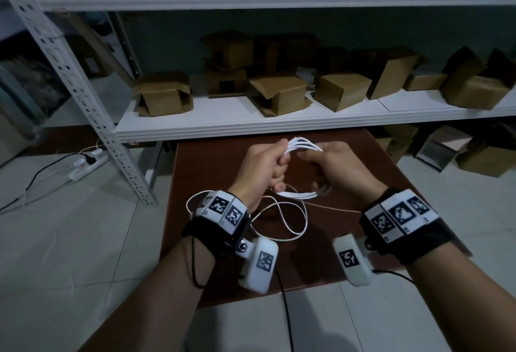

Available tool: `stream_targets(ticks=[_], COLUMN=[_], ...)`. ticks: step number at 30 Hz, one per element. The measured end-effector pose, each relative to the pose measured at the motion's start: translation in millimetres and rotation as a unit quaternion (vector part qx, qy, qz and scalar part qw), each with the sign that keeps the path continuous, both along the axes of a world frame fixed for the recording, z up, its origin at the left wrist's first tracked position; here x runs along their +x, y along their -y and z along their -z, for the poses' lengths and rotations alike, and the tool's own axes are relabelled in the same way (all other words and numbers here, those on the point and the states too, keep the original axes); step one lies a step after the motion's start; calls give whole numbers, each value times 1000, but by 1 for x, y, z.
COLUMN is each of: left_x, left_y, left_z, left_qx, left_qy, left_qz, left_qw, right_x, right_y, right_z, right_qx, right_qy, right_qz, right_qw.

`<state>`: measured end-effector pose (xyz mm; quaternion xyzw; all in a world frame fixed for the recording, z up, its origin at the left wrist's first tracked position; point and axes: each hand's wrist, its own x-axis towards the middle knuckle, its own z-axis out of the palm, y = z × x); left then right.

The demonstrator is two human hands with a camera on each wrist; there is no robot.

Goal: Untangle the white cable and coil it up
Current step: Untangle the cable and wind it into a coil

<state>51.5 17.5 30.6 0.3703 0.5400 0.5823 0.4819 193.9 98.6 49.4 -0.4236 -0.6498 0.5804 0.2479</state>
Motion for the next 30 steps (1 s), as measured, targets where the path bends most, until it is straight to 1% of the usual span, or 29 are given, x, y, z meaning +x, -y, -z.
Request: stream_targets(ticks=[1,2,3,4,5,6,7,8,9,10,12,14,16,17,19,21,23,25,26,28,30], left_x=[2,3,2,1,0,0,2,5,8,10,10,9,9,10,9,8,6,4,2,-3,-7], left_y=[-1,-1,-1,-1,-1,0,2,4,5,6,5,5,5,5,4,2,2,4,5,6,6], left_z=[1,2,2,1,1,0,-2,-3,-3,-3,0,2,2,1,0,0,1,3,3,2,2], left_qx=[3,5,8,14,22,29,34,33,30,28,22,18,20,21,20,32,60,75,74,75,93], left_qy=[-28,-49,-70,-103,-157,-228,-300,-355,-386,-399,-414,-428,-435,-435,-427,-394,-317,-213,-161,-86,-52], left_qz=[-13,-21,-23,-22,-20,-16,-10,-5,-3,-2,-3,-1,4,8,14,16,24,28,32,41,47], left_qw=[1000,999,997,994,987,973,953,934,922,917,910,904,900,900,904,918,946,974,984,993,993], right_x=[-2,-2,-2,0,1,3,4,4,2,1,-1,-2,-1,-1,-2,-4,-5,-5,-4,-5,-5], right_y=[0,0,-1,-2,-2,-1,0,0,1,2,8,12,14,14,17,19,20,18,17,18,23], right_z=[4,6,9,10,11,9,7,6,4,4,7,10,12,13,11,10,8,5,4,1,-6], right_qx=[24,72,140,211,276,337,387,419,426,412,362,321,288,276,278,286,278,268,249,187,115], right_qy=[5,21,54,96,140,177,194,193,182,172,177,179,173,176,193,204,185,158,139,89,25], right_qz=[6,16,23,23,14,-1,-22,-45,-72,-102,-150,-157,-140,-127,-101,-82,-70,-63,-64,-62,-41], right_qw=[1000,997,988,973,951,925,901,886,883,889,903,917,931,936,936,933,940,948,956,976,992])
